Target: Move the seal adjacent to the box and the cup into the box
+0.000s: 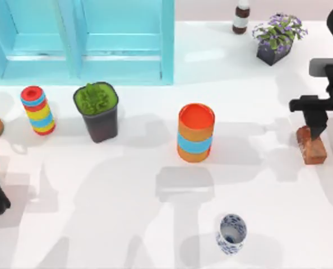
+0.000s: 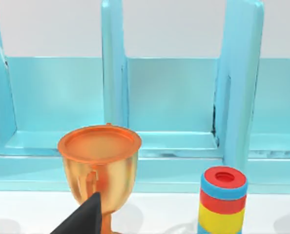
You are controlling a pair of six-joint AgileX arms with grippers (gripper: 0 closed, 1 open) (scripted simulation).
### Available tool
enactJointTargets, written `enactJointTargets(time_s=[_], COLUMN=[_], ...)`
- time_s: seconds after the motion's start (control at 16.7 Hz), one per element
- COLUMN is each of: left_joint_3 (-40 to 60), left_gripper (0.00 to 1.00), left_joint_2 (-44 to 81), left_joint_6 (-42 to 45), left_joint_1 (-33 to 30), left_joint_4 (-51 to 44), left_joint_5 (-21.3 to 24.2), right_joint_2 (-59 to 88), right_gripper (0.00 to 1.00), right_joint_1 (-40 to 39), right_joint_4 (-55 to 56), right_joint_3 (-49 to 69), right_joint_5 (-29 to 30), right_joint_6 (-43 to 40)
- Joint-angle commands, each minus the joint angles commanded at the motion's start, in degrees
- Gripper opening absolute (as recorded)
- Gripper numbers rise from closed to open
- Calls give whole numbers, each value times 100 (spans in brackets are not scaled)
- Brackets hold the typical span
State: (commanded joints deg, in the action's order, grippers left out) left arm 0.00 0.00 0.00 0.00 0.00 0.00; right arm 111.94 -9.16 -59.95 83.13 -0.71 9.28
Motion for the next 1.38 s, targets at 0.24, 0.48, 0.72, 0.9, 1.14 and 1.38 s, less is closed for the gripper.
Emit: enactJointTargets(time_s=[0.24, 0.48, 0.72, 0.9, 1.14, 1.38], left_joint_3=[0, 0, 0, 0, 0, 0], left_gripper=[100, 100, 100, 100, 100, 100], left_joint_2=[0, 0, 0, 0, 0, 0], left_joint_6=[0, 0, 0, 0, 0, 0], left_joint_1=[0, 0, 0, 0, 0, 0], left_joint_4=[0, 0, 0, 0, 0, 0], left_joint_5=[0, 0, 0, 0, 0, 0], right_joint_2=[0, 0, 1, 17, -12, -63], right_gripper=[100, 100, 100, 100, 100, 100], right_joint_1=[0, 0, 2, 5, 3, 15], right_joint_4=[0, 0, -15, -374, -980, -1513], right_joint_3=[0, 0, 15, 369, 903, 1421], right_joint_5=[0, 0, -4, -15, -4, 6], right_joint_6=[0, 0, 0, 5, -11, -11])
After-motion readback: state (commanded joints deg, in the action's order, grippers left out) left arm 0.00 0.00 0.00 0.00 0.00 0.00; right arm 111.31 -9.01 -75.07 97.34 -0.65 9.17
